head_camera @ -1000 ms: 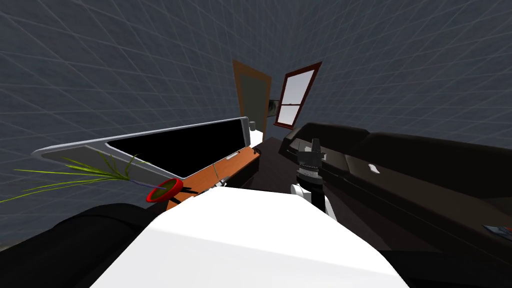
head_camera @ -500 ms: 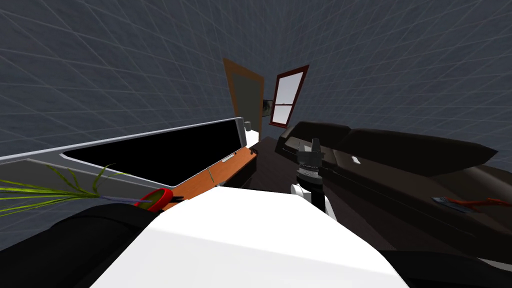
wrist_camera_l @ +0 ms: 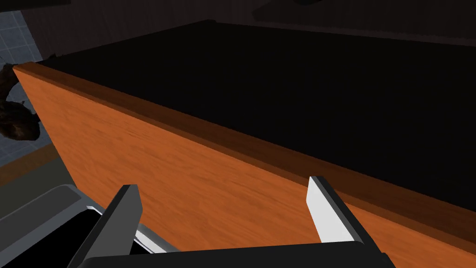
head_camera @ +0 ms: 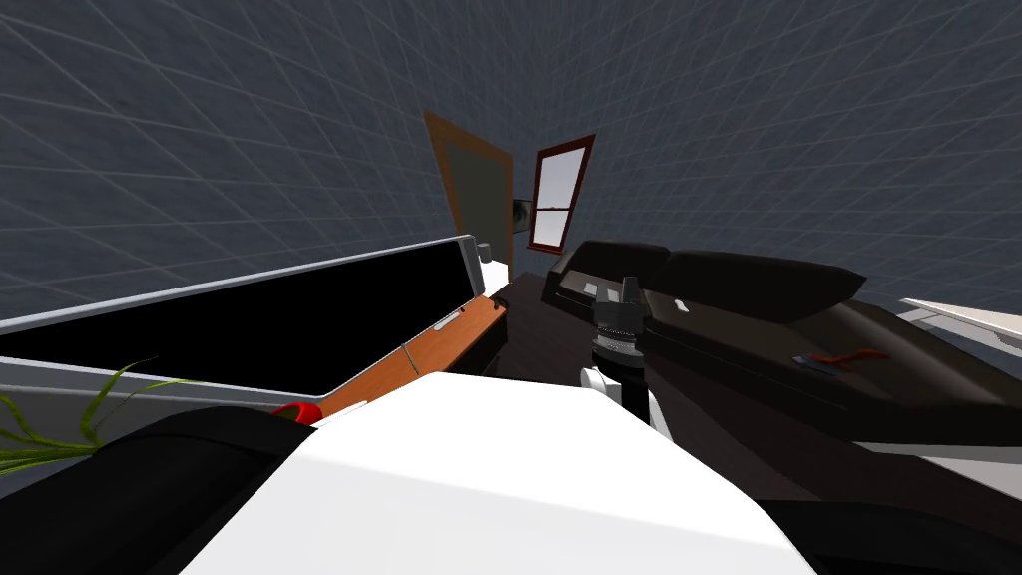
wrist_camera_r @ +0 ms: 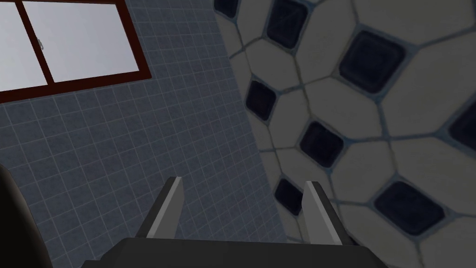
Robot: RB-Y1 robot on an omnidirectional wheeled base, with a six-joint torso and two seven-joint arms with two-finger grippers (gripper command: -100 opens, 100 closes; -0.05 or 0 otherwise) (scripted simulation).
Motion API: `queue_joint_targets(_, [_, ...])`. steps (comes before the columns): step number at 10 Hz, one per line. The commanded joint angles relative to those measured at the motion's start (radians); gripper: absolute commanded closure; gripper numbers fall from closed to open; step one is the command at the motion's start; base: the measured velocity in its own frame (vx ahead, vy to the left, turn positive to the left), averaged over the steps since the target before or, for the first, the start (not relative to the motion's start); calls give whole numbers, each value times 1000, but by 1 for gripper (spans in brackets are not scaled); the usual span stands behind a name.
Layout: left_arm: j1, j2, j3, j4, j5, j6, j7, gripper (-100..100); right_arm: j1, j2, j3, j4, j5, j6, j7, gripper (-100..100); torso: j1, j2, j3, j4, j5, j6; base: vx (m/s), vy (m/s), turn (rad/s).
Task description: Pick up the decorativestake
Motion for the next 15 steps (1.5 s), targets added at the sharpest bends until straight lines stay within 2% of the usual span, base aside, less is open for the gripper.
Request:
queue_joint_targets(1, [-18,5,-22,50,-3,-1,23,-100,0,0,0,0,0,0,0,0,0,0,0,0,0,0,0,40,-111])
queue_joint_targets(2, [-43,24,-62,88,-6,2,63,-100,0,0,0,0,0,0,0,0,0,0,0,0,0,-1,-5,42,-174])
queue_joint_targets(3, [-43,24,-62,106,-6,2,65,-100,0,0,0,0,0,0,0,0,0,1,0,0,0,0,1,49,-113])
queue_joint_targets(4, [-68,41,-101,147,-8,6,104,-100,0,0,0,0,0,0,0,0,1,0,0,0,0,-1,7,51,-248])
queue_joint_targets(5, [-68,41,-101,157,-8,6,107,-100,0,0,0,0,0,0,0,0,1,0,0,0,0,0,4,47,-102])
queue_joint_targets(6, [-94,54,-141,184,-9,10,147,-100,0,0,0,0,0,0,0,0,1,0,0,0,0,-1,-2,54,-185])
queue_joint_targets(7, [-94,54,-141,206,-9,10,149,-100,0,0,0,0,0,0,0,0,1,0,0,0,0,0,-9,52,-108])
queue_joint_targets(8, [-121,64,-180,244,-10,14,189,-100,0,0,0,0,0,0,0,0,1,1,0,0,0,-1,-6,61,-189])
queue_joint_targets(9, [-121,64,-180,253,-10,14,190,-100,0,0,0,0,0,0,0,0,1,0,0,0,0,0,-4,55,-97])
queue_joint_targets(10, [-148,72,-219,298,-9,18,224,-100,0,0,0,0,0,0,0,0,1,0,0,0,0,-1,-16,59,-168])
queue_joint_targets(11, [-148,72,-219,298,-9,18,230,-100,0,0,0,0,0,0,0,0,1,1,1,0,0,-1,-15,56,-102])
queue_joint_targets(13, [-200,79,-287,372,-6,26,294,-100,0,0,0,0,0,0,0,0,1,0,0,0,0,-1,-7,80,-195])
queue_joint_targets(14, [-200,79,-294,377,-6,26,306,-100,0,0,0,0,0,0,0,0,3,0,0,0,1,-1,-17,85,-101])
queue_joint_targets(15, [-225,80,-329,413,-4,30,340,-100,0,0,0,0,0,0,0,0,3,1,0,0,1,-1,-17,82,-108])
